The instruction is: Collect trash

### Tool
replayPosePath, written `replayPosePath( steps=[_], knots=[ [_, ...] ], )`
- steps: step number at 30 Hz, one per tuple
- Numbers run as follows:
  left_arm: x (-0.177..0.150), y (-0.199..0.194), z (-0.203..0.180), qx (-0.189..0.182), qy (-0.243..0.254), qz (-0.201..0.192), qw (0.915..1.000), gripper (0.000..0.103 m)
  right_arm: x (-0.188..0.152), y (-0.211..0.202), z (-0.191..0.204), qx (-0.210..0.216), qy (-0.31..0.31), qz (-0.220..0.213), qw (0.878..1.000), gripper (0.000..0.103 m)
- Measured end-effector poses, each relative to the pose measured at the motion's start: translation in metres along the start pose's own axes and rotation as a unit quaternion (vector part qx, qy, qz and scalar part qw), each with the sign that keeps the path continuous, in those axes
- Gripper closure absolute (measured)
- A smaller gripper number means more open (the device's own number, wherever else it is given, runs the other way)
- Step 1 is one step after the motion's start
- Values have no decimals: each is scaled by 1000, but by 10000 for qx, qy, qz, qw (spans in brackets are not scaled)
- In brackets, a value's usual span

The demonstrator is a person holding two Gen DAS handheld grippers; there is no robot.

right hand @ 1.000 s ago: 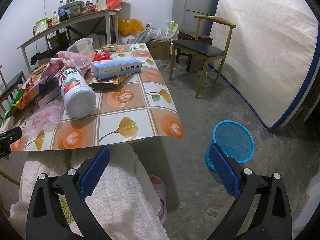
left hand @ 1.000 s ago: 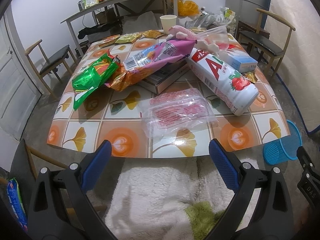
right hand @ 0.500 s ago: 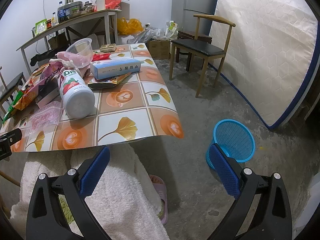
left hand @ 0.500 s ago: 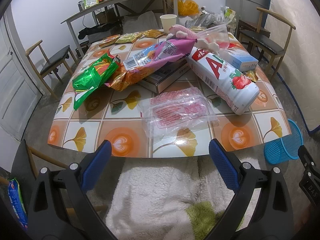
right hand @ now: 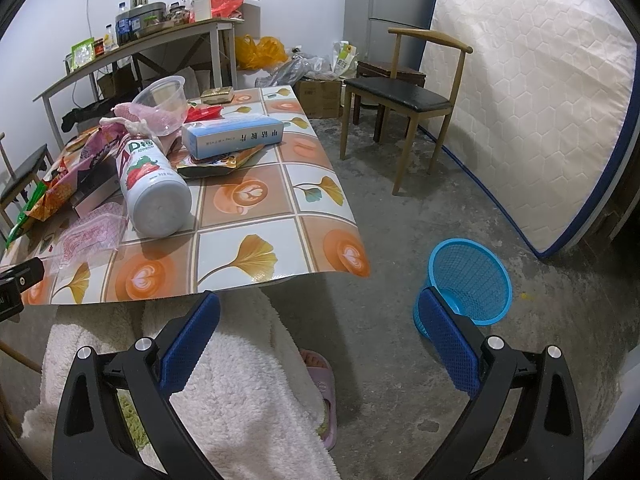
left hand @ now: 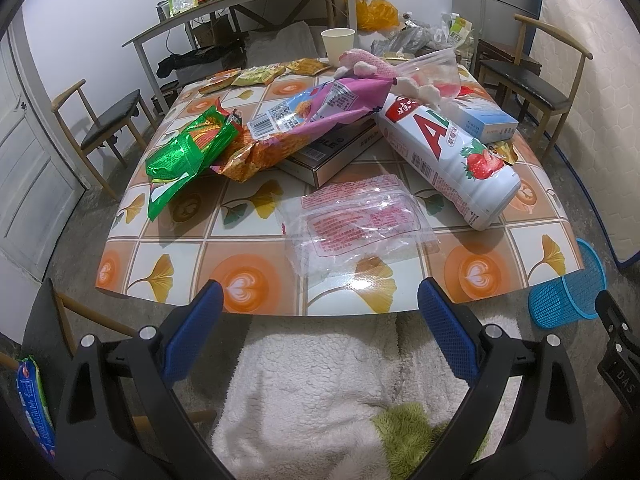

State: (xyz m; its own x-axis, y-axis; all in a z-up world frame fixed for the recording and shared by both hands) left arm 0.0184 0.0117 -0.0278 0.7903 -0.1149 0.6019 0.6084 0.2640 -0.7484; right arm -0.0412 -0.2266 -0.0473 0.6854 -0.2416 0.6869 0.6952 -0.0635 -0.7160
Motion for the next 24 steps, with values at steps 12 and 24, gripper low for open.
replayPosePath(
  steps=[12,24],
  knots=[
    [-1,0,1,0,0,6,10000,9,0,1,2,-27,-35,5,10000,6],
    [15,8,0,186,22,-109,9998,9,26,6,-2,215,-71,-122,9997,6]
  ],
)
Point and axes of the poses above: each gripper's, at about its wrist camera, not at the fingertips, and y roughly the way its jaws point, z to its left, x to its top, the point moved 3 cm from there along y, roughly the way its jaws point, and after that the axes turned 14 degrees about x, right-handed, at the moved point
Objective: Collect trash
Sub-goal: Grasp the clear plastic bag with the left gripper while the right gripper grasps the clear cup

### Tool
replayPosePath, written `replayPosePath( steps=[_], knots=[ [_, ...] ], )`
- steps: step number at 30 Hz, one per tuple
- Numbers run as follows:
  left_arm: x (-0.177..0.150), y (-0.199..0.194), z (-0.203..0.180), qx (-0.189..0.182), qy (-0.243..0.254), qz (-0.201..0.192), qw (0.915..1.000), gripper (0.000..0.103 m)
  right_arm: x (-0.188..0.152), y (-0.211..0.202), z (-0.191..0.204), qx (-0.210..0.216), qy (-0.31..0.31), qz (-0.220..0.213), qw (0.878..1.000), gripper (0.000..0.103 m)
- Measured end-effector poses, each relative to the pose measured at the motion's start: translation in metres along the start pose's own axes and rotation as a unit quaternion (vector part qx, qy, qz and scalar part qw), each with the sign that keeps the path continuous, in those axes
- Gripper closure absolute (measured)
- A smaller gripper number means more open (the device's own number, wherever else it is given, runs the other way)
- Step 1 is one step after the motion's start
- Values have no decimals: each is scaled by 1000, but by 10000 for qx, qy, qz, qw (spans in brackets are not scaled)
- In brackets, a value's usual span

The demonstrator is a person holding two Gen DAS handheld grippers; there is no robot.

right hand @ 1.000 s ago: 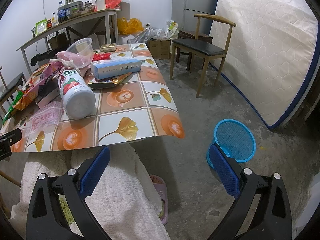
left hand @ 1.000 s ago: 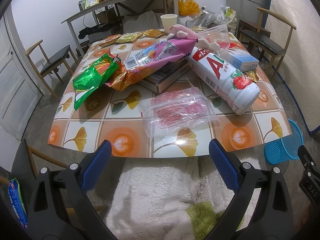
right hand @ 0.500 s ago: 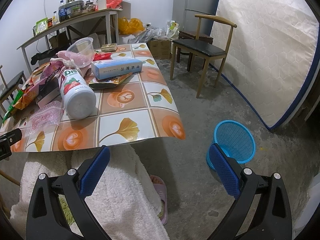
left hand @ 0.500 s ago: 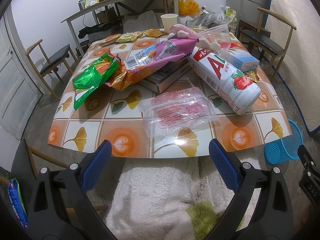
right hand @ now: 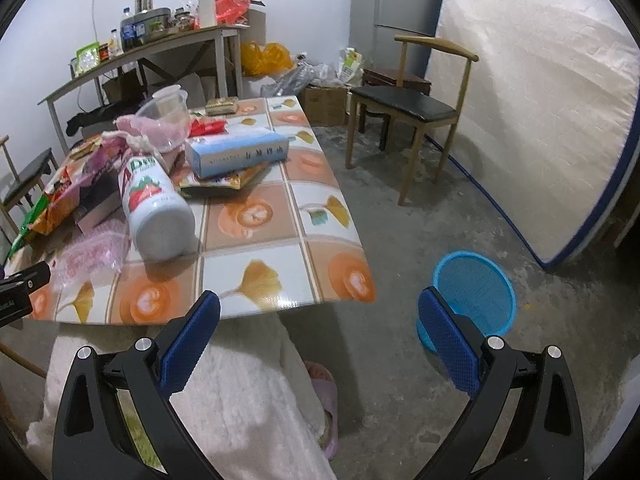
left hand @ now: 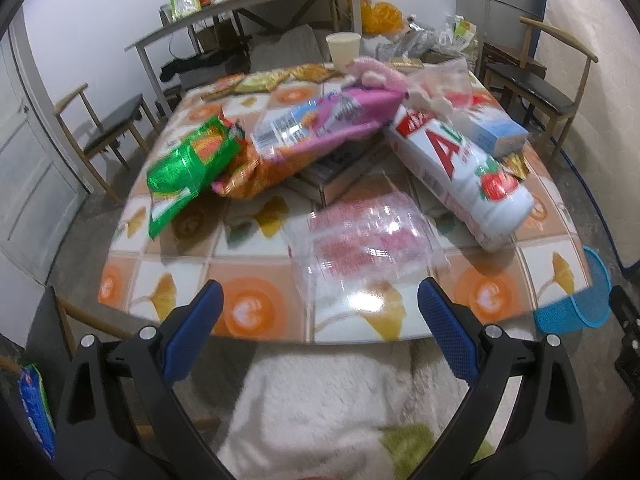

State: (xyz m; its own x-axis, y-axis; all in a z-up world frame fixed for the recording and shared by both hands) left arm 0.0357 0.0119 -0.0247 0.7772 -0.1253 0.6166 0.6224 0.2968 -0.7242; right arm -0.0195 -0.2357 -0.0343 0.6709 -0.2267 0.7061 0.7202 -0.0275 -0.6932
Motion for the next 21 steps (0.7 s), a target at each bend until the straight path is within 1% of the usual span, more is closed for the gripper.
replayPosePath(
  steps=[4,6,9,10,13,14,16,19,20,21],
  knots=[
    [22,3,3,258,0,-192,9995,9,22,13,-3,343,-157,-112,9992,6],
    [29,7,8,371,-78,-174,9991,9,33,20,-2,530,-300,-195,9980,6],
    [35,12,14,378,-63,-101,9992,9,49,31,3,844,-589,-298,9942,6],
    [35,15,16,242,-57,-39,9997,9,54,35,6,951,-686,-296,9927,6],
    [32,23,21,-390,-196,60,9990,9,67,44,15,1298,-995,-302,9861,6],
    [29,23,23,-731,-296,33,9969,9,70,46,18,1434,-1070,-323,9833,6],
    [21,22,28,-1258,-574,-67,9904,9,74,46,24,1592,-1178,-424,9793,6],
    [13,26,23,-1475,-630,64,9870,9,74,43,30,1729,-1264,-406,9760,6],
    [12,26,19,-1526,-565,81,9866,9,73,42,31,1743,-1262,-394,9758,6],
    [11,26,14,-1548,-450,8,9869,9,72,40,31,1743,-1226,-365,9763,6]
  ],
)
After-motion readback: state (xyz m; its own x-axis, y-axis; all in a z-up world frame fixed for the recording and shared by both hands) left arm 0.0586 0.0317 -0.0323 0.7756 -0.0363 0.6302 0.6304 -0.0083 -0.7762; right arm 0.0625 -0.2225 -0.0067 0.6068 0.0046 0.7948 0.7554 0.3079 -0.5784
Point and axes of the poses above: each gripper's, at about its wrist camera, not at the fingertips, and y roughly the way its jaws point, z to its left, x to its top, the point moved 3 cm from there along y, roughly the way its jaws point, and after that the axes turned 14 degrees about x, right-handed, at the moved point
